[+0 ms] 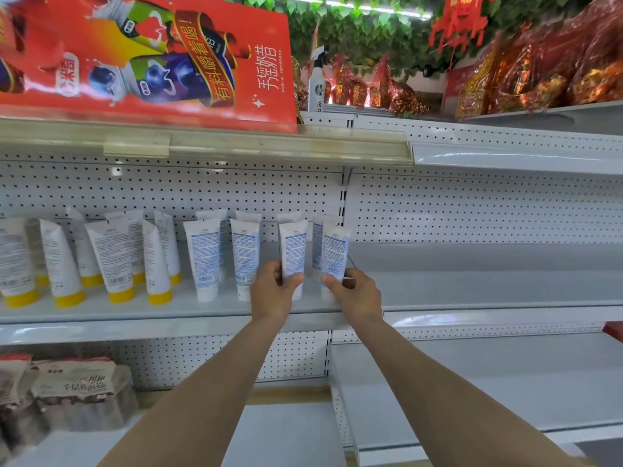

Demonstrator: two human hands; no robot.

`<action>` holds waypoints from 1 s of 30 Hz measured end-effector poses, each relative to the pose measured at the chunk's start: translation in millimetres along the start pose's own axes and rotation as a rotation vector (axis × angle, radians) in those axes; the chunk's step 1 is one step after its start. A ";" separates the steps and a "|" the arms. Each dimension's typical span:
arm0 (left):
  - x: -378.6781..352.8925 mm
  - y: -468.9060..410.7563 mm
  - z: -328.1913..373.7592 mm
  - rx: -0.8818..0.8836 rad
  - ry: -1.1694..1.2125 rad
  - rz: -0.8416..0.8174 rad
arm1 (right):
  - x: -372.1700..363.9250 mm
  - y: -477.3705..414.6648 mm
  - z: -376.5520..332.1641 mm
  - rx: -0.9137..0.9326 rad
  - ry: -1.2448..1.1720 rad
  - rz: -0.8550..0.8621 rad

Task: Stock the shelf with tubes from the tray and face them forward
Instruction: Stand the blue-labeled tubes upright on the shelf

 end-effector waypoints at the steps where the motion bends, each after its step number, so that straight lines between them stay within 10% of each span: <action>1: 0.4 0.8 0.8 0.000 -0.006 0.001 | 0.1 0.6 -0.3 -0.002 0.006 -0.001; 20: 34.2 58.3 20.8 0.138 -0.129 -0.070 | 34.1 49.6 -19.5 -0.072 0.115 -0.074; 30: 153.3 146.5 104.4 -0.002 -0.493 0.027 | 63.0 158.8 -120.6 0.246 0.515 -0.237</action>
Point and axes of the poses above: each hand's wrist, its own y-axis away from the middle knuckle, its own x-axis out of the back of the hand, z = x × y, the point moved 8 cm from there along -y, towards the middle knuckle, and after that the axes turned 1 degree about z, right-handed, at the moved point
